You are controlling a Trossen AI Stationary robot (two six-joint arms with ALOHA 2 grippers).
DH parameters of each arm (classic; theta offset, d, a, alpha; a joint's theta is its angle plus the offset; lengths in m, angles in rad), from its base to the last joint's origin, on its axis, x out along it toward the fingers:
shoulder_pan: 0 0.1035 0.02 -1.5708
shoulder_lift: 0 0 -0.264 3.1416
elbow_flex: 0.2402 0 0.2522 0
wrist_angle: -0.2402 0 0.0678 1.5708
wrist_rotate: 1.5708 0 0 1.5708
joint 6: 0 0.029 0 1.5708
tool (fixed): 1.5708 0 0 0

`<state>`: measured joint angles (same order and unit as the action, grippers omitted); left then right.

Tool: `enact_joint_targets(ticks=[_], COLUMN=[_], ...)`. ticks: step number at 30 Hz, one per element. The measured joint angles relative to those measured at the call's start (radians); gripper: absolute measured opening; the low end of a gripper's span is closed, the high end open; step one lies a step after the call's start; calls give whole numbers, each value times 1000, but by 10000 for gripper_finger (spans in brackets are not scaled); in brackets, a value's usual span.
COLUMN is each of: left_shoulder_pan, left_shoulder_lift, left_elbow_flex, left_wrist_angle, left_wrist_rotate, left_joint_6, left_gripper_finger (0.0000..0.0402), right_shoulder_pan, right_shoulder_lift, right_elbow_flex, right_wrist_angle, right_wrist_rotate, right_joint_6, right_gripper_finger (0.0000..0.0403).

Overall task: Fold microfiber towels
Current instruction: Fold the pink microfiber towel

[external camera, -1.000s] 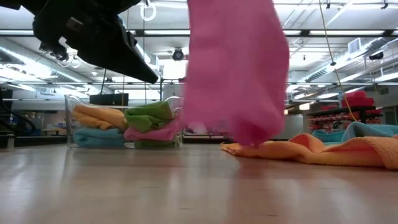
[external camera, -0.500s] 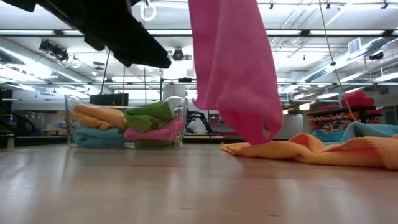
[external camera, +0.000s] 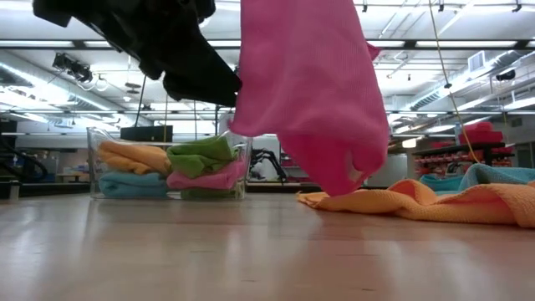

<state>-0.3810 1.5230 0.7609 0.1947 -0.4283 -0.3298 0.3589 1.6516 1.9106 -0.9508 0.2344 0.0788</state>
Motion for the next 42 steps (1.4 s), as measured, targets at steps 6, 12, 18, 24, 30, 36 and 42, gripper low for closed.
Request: enact_joint_targets(ticks=[6, 12, 18, 24, 30, 36, 42], left_shoulder_pan=[47, 59, 50, 48, 39, 11, -48], left_shoulder_lift=[0, 0, 0, 0, 0, -59, -134], left_elbow_flex=[0, 0, 0, 7, 34, 138, 274], left_wrist_angle=[35, 2, -75, -73, -96, -307, -622], left_wrist_rotate=[133, 182, 200, 231, 232, 226, 178], left_joint_6=[0, 0, -22, -19, -18, -26, -58], left_gripper_finger=[248, 219, 158, 35, 13, 13, 8], right_shoulder_pan=[18, 17, 17, 17, 17, 17, 37], right_shoulder_lift=[0, 0, -7, -10, -10, -11, -11], right_elbow_flex=[0, 0, 0, 0, 0, -13, -21], right_wrist_angle=[47, 64, 63, 62, 43, -33, -55], right_wrist_rotate=[-1, 36, 53, 53, 53, 61, 113], right_joint_6=[-1, -15, -16, -16, -3, -12, 41], right_gripper_finger=[1, 1, 1, 1, 1, 1, 1])
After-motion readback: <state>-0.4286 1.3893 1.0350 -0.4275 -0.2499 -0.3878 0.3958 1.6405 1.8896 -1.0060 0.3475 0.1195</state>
